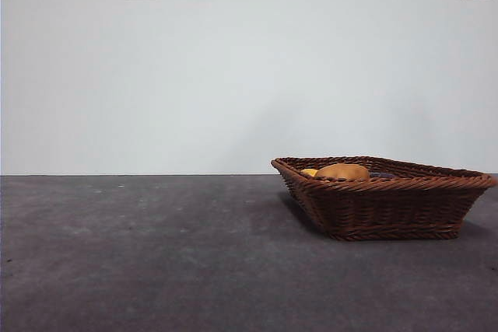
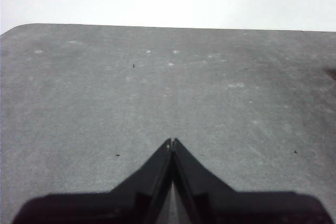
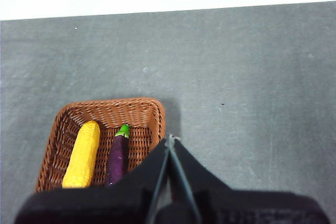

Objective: Help me put the vegetables on the table into the basket

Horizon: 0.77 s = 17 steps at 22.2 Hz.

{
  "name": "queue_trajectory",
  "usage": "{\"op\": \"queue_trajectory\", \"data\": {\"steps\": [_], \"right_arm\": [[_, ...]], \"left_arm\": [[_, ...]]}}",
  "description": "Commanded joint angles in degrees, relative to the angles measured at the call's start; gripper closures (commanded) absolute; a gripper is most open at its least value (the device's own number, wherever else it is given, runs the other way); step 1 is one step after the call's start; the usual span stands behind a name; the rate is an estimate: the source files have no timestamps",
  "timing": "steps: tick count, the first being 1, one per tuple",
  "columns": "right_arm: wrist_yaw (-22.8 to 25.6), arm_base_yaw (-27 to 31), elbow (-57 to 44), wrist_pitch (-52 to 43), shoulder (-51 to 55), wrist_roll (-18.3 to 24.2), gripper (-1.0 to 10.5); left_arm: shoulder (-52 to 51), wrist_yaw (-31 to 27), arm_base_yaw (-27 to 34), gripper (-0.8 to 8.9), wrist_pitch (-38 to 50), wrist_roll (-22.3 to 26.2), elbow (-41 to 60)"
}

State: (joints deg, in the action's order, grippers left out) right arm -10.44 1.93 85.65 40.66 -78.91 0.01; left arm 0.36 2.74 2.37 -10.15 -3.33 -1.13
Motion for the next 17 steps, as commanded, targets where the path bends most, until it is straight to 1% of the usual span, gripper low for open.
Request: {"op": "queue_trajectory", "data": {"steps": [1, 12, 15, 16, 17], "right_arm": [[0.11, -0.02, -0.28, -0.28, -0.22, 0.09, 9.5], [0.07, 0.04, -0.44, -0.28, -0.42, 0.09, 9.5], [4.48, 0.76, -0.57, 1.25, 3.04, 0.11, 9.5], [5.60, 0.57, -1.25, 1.42, 6.10, 0.09, 9.5], [5.55, 0.22, -2.84, 0.48, 10.08, 0.09, 9.5]], "left_arm": [[-0.15, 0.26, -0.11, 8.16, 0.74, -0.35, 0.63], [1.09, 0.26, -0.11, 8.16, 0.70, -0.35, 0.63], [1.44, 0.26, -0.11, 8.16, 0.68, -0.35, 0.63], [1.53, 0.26, -0.11, 8.16, 0.68, -0.35, 0.63], [1.53, 0.26, -0.11, 8.16, 0.68, -0.35, 0.63]]}}
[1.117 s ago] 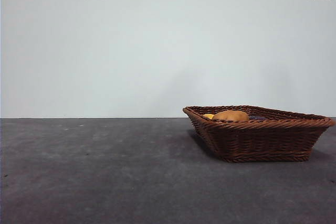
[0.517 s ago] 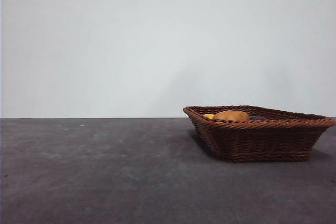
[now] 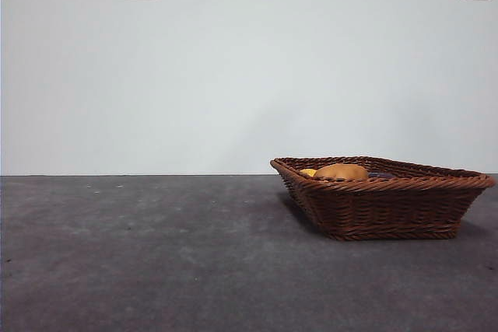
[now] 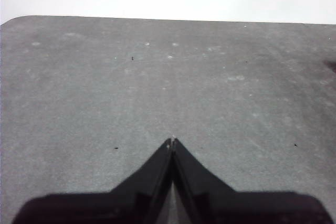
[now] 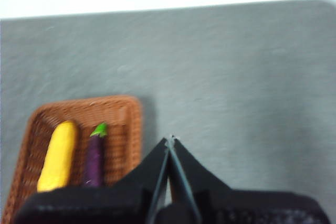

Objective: Help me put the vegetables on the table into the basket

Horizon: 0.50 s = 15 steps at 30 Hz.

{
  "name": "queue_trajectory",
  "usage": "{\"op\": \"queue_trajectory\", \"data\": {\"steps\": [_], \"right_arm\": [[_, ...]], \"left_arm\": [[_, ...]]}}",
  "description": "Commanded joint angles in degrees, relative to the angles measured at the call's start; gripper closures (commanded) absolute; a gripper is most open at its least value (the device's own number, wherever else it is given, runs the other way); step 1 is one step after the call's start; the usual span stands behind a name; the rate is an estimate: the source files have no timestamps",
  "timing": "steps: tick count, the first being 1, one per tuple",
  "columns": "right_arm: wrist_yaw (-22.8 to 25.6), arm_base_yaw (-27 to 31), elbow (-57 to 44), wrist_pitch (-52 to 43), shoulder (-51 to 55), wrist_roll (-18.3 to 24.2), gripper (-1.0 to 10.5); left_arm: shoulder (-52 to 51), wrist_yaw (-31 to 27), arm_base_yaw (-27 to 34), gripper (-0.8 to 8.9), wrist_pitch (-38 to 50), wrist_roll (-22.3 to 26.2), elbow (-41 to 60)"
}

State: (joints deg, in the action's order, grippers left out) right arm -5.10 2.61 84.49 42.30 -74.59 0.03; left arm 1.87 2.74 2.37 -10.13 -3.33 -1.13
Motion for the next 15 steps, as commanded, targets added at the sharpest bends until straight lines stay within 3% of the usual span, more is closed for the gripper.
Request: {"op": "queue_trajectory", "data": {"steps": [1, 7, 15], "right_arm": [[0.20, -0.87, -3.96, -2.89, 10.12, 0.07, 9.5], [2.32, -1.53, -27.93, -22.29, 34.14, 0.09, 9.5], [2.84, -1.53, -58.55, -51.04, 54.99, 2.69, 9.5]], "left_arm": [[0.02, 0.26, -0.11, 8.16, 0.66, -0.35, 0.63], [0.02, 0.26, -0.11, 8.16, 0.66, -0.35, 0.63], [0.02, 0.28, -0.11, 8.16, 0.66, -0.35, 0.63]]}}
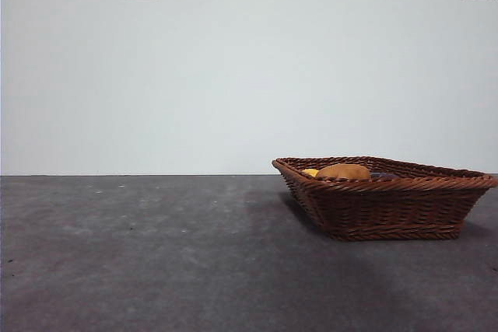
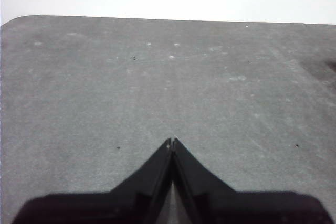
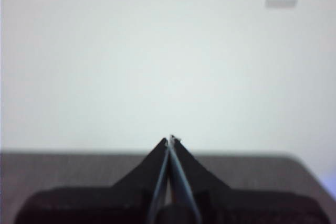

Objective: Help me put the vegetables on the table into the basket

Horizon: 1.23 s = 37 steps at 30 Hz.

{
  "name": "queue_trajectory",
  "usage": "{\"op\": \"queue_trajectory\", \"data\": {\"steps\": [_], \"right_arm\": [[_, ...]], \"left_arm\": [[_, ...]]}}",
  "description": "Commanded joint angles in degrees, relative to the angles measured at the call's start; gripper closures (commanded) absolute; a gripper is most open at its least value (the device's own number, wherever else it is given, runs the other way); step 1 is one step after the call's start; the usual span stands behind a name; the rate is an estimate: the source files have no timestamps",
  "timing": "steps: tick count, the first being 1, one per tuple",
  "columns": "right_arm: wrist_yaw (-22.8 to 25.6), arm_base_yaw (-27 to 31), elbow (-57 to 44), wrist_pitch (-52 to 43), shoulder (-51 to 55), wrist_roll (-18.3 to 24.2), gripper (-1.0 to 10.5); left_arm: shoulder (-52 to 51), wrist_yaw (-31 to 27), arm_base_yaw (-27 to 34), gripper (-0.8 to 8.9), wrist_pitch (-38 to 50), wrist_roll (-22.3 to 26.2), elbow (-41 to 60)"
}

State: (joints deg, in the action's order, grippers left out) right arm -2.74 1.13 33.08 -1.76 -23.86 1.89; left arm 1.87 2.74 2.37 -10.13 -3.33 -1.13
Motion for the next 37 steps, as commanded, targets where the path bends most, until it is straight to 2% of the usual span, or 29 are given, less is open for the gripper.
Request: {"op": "queue_trajectory", "data": {"steps": [1, 8, 12, 18, 28, 33, 37], "right_arm": [[0.46, -0.04, -9.75, -8.59, 5.86, 1.05, 9.5], [0.39, -0.02, -21.44, -5.38, 15.74, 0.68, 9.5], [0.44, -0.02, -22.69, 1.03, 17.97, 0.76, 9.5], [1.51, 0.02, -25.40, 6.40, 21.14, 3.78, 9.5], [1.29, 0.02, -31.06, 6.82, 23.41, 2.58, 9.5], [1.29, 0.02, -32.13, 12.02, 23.41, 2.60, 9.5], [1.49, 0.09, -32.09, 12.48, 23.41, 2.62, 9.5]], "left_arm": [[0.02, 0.26, -0.11, 8.16, 0.66, -0.35, 0.63], [0.02, 0.26, -0.11, 8.16, 0.66, -0.35, 0.63], [0.02, 0.26, -0.11, 8.16, 0.66, -0.35, 0.63], [0.02, 0.26, -0.11, 8.16, 0.66, -0.35, 0.63], [0.02, 0.26, -0.11, 8.16, 0.66, -0.35, 0.63], [0.02, 0.26, -0.11, 8.16, 0.66, -0.35, 0.63], [0.02, 0.26, -0.11, 8.16, 0.66, -0.35, 0.63]]}}
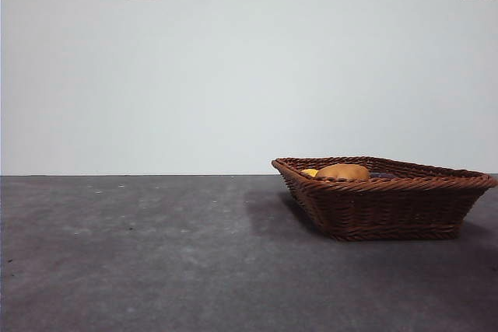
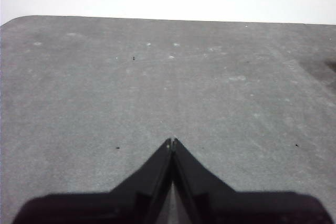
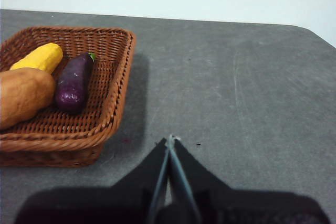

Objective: Help me put the vegetables on the table into the basket

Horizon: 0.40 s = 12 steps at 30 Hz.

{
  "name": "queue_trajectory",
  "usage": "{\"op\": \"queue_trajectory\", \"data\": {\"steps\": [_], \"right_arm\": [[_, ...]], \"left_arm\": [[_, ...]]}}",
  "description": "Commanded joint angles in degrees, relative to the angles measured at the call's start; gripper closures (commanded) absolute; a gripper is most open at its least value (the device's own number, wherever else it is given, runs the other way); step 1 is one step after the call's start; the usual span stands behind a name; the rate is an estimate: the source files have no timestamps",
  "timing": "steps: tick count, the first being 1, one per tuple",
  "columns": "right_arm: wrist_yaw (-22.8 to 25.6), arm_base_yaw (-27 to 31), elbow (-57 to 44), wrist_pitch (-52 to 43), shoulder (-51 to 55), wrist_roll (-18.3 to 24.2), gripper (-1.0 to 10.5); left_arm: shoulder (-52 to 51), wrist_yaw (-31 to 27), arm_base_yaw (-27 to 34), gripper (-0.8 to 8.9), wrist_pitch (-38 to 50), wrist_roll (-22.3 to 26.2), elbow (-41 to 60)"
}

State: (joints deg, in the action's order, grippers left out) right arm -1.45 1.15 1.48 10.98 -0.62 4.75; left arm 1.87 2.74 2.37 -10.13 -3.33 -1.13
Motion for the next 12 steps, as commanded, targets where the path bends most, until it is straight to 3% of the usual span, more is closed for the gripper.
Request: {"op": "queue_trajectory", "data": {"steps": [1, 12], "right_arm": [[0.17, 0.07, -0.48, -0.28, 0.17, -0.22, 9.5], [0.24, -0.02, -0.63, -0.66, 0.17, -0.17, 9.5]], "left_arm": [[0.02, 0.26, -0.11, 8.16, 0.66, -0.35, 0.63], [0.02, 0.26, -0.11, 8.16, 0.66, -0.35, 0.63]]}}
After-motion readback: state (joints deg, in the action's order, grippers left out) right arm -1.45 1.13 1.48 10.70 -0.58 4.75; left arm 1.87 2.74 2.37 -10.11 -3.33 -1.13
